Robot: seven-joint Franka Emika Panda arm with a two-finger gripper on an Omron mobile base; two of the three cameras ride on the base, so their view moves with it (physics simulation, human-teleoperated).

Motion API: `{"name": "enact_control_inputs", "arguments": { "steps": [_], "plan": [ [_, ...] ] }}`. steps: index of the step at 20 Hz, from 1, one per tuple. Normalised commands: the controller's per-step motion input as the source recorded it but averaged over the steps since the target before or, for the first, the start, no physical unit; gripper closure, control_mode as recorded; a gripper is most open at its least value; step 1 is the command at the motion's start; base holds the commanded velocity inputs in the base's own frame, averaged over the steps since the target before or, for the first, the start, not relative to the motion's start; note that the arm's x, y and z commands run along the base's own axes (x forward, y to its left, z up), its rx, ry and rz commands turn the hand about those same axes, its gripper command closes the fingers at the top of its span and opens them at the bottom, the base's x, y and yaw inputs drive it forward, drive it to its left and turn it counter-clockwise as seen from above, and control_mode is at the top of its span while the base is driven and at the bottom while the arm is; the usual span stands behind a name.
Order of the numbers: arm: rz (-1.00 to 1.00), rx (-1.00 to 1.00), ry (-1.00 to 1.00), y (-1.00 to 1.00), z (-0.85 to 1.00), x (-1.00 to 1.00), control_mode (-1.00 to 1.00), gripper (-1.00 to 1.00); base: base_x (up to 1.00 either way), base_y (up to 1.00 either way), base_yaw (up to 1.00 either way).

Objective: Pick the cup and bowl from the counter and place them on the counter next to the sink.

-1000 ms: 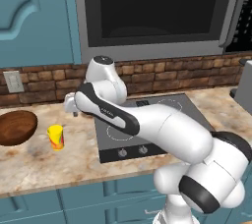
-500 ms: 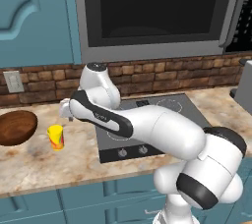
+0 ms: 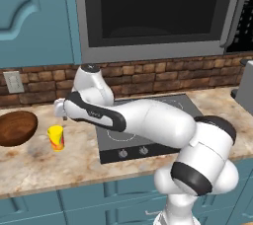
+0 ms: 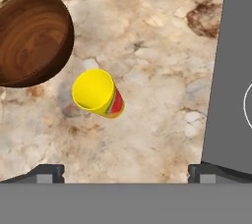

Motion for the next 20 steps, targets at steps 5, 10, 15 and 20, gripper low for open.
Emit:
{"name": "enact_control_inputs", "arguments": {
  "steps": [5, 10, 15, 20],
  "plan": [
    [0.0, 0.0, 0.0, 0.19, 0.0, 0.19, -1.0, -1.0, 0.0, 0.0, 0.0],
    [0.0, 0.0, 0.0, 0.17, -0.06, 0.11, -1.0, -1.0, 0.0, 0.0, 0.0],
    [0.0, 0.0, 0.0, 0.06, -0.1, 0.15, -1.0, -1.0, 0.0, 0.0, 0.0],
    [0.0, 0.0, 0.0, 0.0, -0.11, 0.17, -1.0, -1.0, 0.0, 0.0, 0.0]
  ]
}}
